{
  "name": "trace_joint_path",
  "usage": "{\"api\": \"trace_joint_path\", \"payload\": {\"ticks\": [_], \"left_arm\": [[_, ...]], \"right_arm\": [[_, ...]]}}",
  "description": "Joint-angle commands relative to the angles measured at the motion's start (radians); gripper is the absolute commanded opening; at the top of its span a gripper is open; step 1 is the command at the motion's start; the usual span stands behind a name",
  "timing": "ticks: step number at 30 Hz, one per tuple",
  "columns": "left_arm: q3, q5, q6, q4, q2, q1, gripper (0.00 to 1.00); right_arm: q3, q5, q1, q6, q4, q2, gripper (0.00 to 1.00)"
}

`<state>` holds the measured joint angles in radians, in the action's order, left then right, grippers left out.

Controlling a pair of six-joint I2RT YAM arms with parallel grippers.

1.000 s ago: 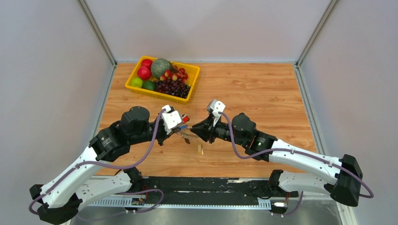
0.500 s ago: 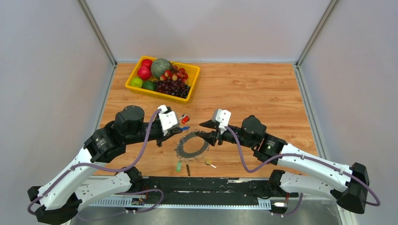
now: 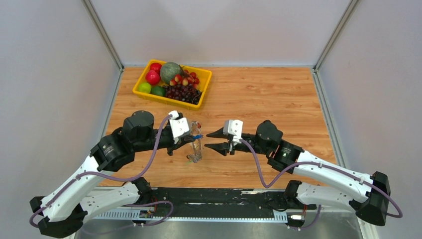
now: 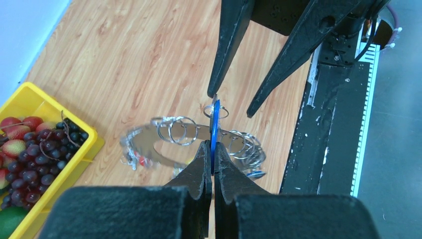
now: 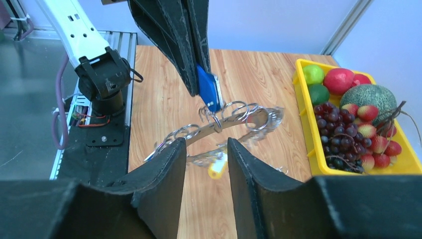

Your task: Remove the keys from the keyring

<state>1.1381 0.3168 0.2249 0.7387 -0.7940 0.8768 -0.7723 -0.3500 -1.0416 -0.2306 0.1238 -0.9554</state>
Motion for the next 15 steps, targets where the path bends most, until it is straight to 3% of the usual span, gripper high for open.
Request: {"api": "trace_joint_path", "payload": {"ticks": [1,8,13,15], "left_arm": [[0.048,0.036,-0.019,-0.077,0.011,0.004,0.00],[0.046,0.040,-0.017,-0.069,0.018,0.003,0.00],[0.046,0.043,-0.016,-0.068,0.022,0.004,0.00],[0.047,0.043,-0.018,-0.070,0.021,0.004,0.00]], "right_arm": [[-0.066,-0.044,0.001,-0.004,0.063,-0.039,0.41],[-0.073,-0.051,0.001,0.003,0.104,-0.062,0.40],[-0.069,-0.082,0.001,0.005,0.116,-0.062,0.26],[-0.070,-0.102,0.001,0.004,0.119,-0.063,0.13]]}}
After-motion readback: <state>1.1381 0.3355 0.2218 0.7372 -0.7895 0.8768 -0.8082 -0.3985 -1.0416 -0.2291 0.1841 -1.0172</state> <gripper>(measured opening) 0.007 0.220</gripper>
